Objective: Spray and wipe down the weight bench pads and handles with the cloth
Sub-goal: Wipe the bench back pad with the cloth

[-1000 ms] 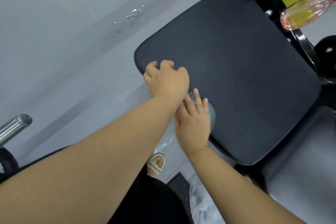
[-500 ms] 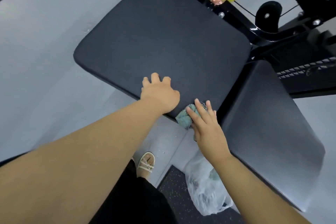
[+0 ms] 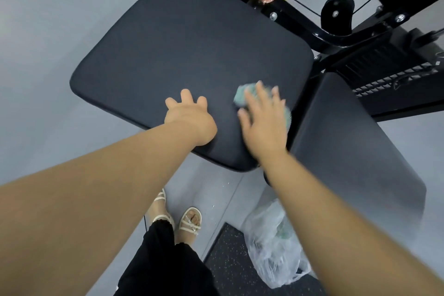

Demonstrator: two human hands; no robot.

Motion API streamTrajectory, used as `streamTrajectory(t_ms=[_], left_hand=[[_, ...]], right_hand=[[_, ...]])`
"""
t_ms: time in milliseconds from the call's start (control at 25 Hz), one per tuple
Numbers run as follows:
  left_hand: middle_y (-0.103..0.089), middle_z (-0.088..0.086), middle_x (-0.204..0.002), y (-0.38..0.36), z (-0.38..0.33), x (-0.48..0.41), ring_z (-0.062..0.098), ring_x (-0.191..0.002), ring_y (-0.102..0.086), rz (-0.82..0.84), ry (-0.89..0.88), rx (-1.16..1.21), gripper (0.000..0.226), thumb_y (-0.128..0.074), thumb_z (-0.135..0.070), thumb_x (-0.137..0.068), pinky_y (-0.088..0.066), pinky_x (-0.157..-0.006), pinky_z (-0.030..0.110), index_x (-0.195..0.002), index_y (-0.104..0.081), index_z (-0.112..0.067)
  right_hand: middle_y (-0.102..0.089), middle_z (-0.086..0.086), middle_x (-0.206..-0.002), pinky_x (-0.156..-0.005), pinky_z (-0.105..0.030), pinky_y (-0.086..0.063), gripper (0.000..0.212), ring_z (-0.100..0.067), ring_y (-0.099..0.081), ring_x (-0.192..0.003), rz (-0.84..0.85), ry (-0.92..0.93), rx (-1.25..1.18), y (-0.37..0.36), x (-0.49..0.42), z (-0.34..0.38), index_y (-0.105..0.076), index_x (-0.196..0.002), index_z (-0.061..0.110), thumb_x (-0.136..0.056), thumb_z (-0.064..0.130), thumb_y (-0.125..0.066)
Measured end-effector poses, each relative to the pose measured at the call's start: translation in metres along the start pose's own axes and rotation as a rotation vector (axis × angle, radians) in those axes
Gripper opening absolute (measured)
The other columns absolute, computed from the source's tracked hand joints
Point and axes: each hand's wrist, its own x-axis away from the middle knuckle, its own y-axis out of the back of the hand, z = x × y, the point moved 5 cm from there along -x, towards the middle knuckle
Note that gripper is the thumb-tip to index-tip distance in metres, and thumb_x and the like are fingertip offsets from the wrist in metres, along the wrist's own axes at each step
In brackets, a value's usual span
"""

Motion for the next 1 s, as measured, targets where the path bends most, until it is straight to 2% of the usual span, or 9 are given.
streamTrajectory(t_ms=[120, 240, 360, 520, 600, 720, 880, 960, 1000], left_hand=[[-0.023, 0.008, -0.132, 0.005, 0.008, -0.007, 0.037, -0.115, -0.029, 0.026, -0.042, -0.037, 0.049, -0.036, -0.012, -0.089, -0.035, -0.064, 0.032, -0.136, -0.029, -0.021], [-0.025, 0.004, -0.13, 0.007, 0.015, -0.012, 0.034, -0.116, -0.028, 0.059, -0.074, -0.042, 0.053, -0.035, -0.014, -0.089, -0.04, -0.072, 0.033, -0.14, -0.028, -0.028], [-0.023, 0.004, -0.134, 0.008, 0.014, -0.017, 0.034, -0.121, -0.027, 0.069, -0.09, -0.083, 0.053, -0.036, -0.015, -0.089, -0.041, -0.073, 0.033, -0.14, -0.026, -0.028], [-0.026, 0.002, -0.131, 0.015, 0.013, -0.024, 0.031, -0.117, -0.03, 0.107, -0.113, -0.059, 0.052, -0.036, -0.013, -0.088, -0.043, -0.075, 0.032, -0.137, -0.029, -0.029], [-0.028, 0.002, -0.131, 0.018, 0.016, -0.027, 0.031, -0.117, -0.032, 0.157, -0.114, -0.018, 0.05, -0.036, -0.015, -0.089, -0.043, -0.077, 0.033, -0.136, -0.032, -0.03], [-0.034, 0.003, -0.131, 0.029, 0.024, -0.036, 0.032, -0.117, -0.038, 0.181, -0.084, 0.059, 0.036, -0.033, -0.021, -0.094, -0.039, -0.08, 0.035, -0.129, -0.042, -0.024], [-0.042, 0.004, -0.125, 0.052, 0.024, -0.049, 0.028, -0.111, -0.046, 0.031, -0.079, 0.194, 0.031, -0.034, -0.026, -0.095, -0.042, -0.082, 0.036, -0.122, -0.049, -0.02], [-0.041, 0.005, -0.129, 0.068, 0.027, -0.058, 0.028, -0.12, -0.041, -0.07, -0.072, 0.268, 0.032, -0.036, -0.025, -0.095, -0.039, -0.09, 0.038, -0.125, -0.048, -0.023], [-0.041, 0.007, -0.131, 0.075, 0.033, -0.066, 0.03, -0.123, -0.037, -0.12, -0.042, 0.291, 0.034, -0.038, -0.024, -0.094, -0.037, -0.095, 0.039, -0.126, -0.048, -0.022]], right_hand=[[-0.048, -0.006, -0.141, -0.106, -0.053, -0.027, 0.042, -0.042, -0.039, -0.129, 0.059, 0.232, -0.021, -0.004, 0.073, 0.027, -0.051, -0.131, 0.02, -0.091, 0.025, -0.039], [-0.052, -0.008, -0.137, -0.105, -0.052, -0.026, 0.04, -0.042, -0.044, -0.126, 0.085, 0.438, 0.029, -0.001, 0.043, 0.011, -0.05, -0.129, 0.019, -0.092, 0.016, -0.038], [-0.042, -0.009, -0.145, -0.111, -0.051, -0.018, 0.041, -0.042, -0.03, -0.136, 0.081, 0.206, -0.007, -0.001, -0.038, -0.016, -0.051, -0.134, 0.017, -0.095, 0.014, -0.039], [-0.019, -0.003, -0.156, -0.115, -0.044, -0.004, 0.044, -0.032, -0.005, -0.144, 0.041, -0.213, 0.004, 0.007, -0.129, -0.035, -0.035, -0.144, 0.023, -0.101, 0.015, -0.034], [-0.016, -0.002, -0.157, -0.115, -0.045, -0.004, 0.045, -0.032, -0.004, -0.144, 0.027, -0.25, 0.014, 0.005, -0.127, -0.025, -0.03, -0.146, 0.022, -0.101, 0.017, -0.033], [-0.027, -0.007, -0.154, -0.114, -0.049, -0.012, 0.045, -0.038, -0.016, -0.141, 0.099, -0.014, -0.016, -0.006, -0.064, 0.013, -0.039, -0.142, 0.017, -0.097, 0.015, -0.037], [-0.047, -0.009, -0.141, -0.106, -0.051, -0.019, 0.042, -0.044, -0.037, -0.131, 0.18, 0.347, 0.002, -0.005, -0.028, 0.015, -0.053, -0.131, 0.016, -0.092, 0.022, -0.035], [-0.047, -0.012, -0.141, -0.106, -0.056, -0.02, 0.042, -0.046, -0.036, -0.131, 0.148, 0.367, 0.0, -0.002, -0.06, 0.0, -0.051, -0.132, 0.015, -0.092, 0.02, -0.038], [-0.044, -0.012, -0.143, -0.108, -0.057, -0.019, 0.042, -0.046, -0.031, -0.134, 0.119, 0.287, -0.016, -0.004, -0.083, -0.007, -0.051, -0.133, 0.014, -0.093, 0.018, -0.04]])
